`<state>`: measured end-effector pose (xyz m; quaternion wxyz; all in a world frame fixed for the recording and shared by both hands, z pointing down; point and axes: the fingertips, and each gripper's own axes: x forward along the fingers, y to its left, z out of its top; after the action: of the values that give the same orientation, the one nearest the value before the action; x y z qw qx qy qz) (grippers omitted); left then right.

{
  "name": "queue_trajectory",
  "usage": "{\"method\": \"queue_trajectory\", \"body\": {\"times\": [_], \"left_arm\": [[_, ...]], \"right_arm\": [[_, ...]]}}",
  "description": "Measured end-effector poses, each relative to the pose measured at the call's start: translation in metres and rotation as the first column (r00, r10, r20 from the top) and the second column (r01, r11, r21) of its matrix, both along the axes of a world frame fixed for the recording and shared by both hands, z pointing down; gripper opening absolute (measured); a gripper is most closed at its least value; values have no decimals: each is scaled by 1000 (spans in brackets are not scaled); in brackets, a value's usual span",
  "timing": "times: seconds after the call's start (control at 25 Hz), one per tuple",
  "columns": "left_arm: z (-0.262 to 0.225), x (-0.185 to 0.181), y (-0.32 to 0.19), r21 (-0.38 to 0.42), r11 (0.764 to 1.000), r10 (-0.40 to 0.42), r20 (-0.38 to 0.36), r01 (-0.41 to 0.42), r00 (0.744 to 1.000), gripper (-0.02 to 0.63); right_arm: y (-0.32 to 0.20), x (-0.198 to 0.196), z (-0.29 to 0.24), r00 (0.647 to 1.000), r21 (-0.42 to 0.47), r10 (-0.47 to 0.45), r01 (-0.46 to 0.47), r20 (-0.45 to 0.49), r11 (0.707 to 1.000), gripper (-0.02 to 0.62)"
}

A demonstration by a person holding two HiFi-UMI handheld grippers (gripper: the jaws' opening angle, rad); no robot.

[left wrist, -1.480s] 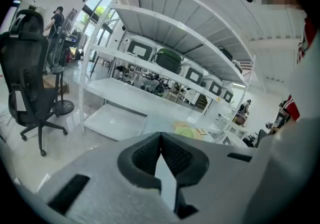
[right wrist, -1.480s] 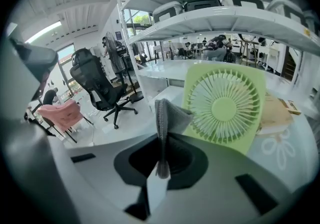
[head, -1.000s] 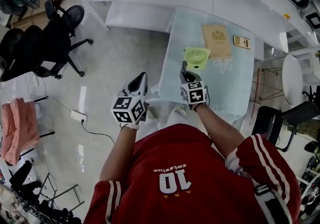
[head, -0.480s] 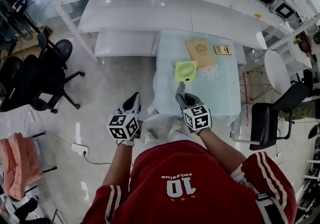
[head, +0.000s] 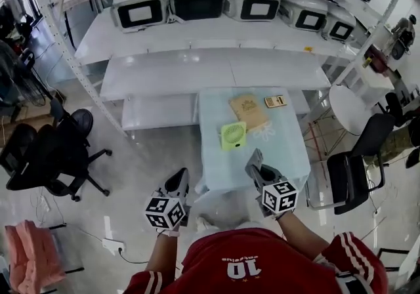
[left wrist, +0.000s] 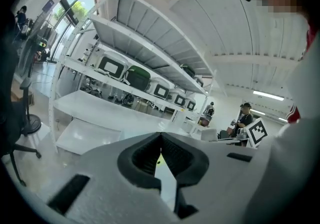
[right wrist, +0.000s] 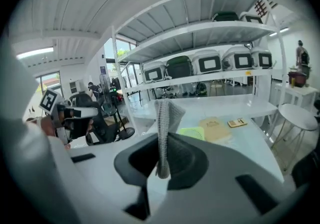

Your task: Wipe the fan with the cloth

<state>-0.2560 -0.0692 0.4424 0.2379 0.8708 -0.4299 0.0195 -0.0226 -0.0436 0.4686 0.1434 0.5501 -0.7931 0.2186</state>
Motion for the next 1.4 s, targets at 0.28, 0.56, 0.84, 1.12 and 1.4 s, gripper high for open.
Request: {"method": "queue_trajectory", "body": {"times": [0.28, 0.56, 0.84, 1.12, 1.4], "left_arm": [[-49, 25, 44, 82, 996, -40, 25, 38, 999, 3], [-114, 110, 111, 231, 971, -59, 5, 57, 998, 3], [-150, 198, 207, 302, 953, -11, -11, 14, 1000, 3], [-166, 226, 265, 339, 941, -25, 32, 13, 999, 3], [-192, 206, 268, 389, 921, -34, 71, 4, 997, 3]], "right_arm": [[26, 71, -64, 999, 118, 38, -40, 22, 992, 23], [107, 132, -120, 993, 241, -103, 112, -48, 964, 23], [194, 192, -161, 987, 351, -156, 163, -48, 922, 23], [240, 222, -192, 989, 431, -146, 119, 31, 894, 23], [243, 204, -221, 992, 490, -113, 72, 54, 869, 23]]}}
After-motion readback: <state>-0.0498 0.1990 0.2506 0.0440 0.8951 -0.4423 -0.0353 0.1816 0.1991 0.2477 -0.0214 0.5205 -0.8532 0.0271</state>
